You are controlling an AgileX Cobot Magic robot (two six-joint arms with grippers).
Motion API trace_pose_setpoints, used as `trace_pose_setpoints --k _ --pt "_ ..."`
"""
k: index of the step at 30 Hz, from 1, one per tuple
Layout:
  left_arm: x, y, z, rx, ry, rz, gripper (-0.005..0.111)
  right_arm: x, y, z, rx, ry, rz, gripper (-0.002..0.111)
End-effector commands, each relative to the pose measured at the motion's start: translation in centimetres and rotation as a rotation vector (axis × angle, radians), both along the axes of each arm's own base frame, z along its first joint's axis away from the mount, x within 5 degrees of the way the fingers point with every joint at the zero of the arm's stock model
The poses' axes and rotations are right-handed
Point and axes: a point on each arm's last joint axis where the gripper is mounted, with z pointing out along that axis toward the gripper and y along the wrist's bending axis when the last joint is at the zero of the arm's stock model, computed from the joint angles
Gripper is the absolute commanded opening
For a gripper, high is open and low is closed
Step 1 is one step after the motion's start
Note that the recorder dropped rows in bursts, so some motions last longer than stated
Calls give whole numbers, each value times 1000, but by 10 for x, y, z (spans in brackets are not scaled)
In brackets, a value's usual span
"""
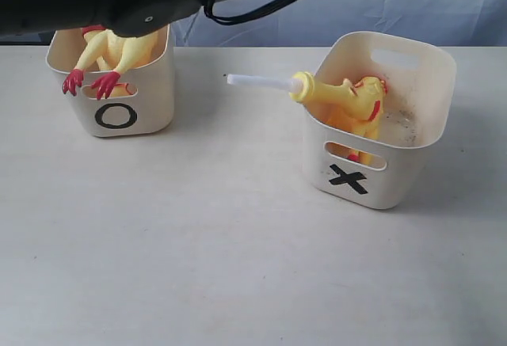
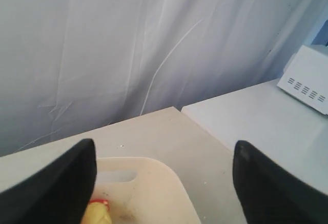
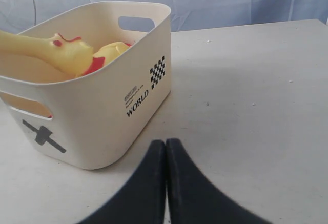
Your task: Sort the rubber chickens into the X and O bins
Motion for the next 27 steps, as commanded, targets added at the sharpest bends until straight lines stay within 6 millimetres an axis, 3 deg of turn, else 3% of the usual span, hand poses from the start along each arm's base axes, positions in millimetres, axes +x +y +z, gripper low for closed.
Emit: trace_pose_setpoints --k 1,7,13,16,21,27 --pt "-1 -2 0 -17 22 1 70 0 0 0 -2 -11 3 0" --pt "3 4 -10 177 -22 46 57 0 0 0 -2 -13 3 0" --pt "12 31 -20 484 -8 268 14 0 0 0 -2 -13 3 0" --pt "12 50 -19 587 42 407 0 0 0 0 -2 -13 3 0" --pt "6 75 5 711 -39 519 0 0 0 0 -2 -11 4 0" --pt "-25 95 52 616 -74 392 0 0 0 0 -2 -11 4 0"
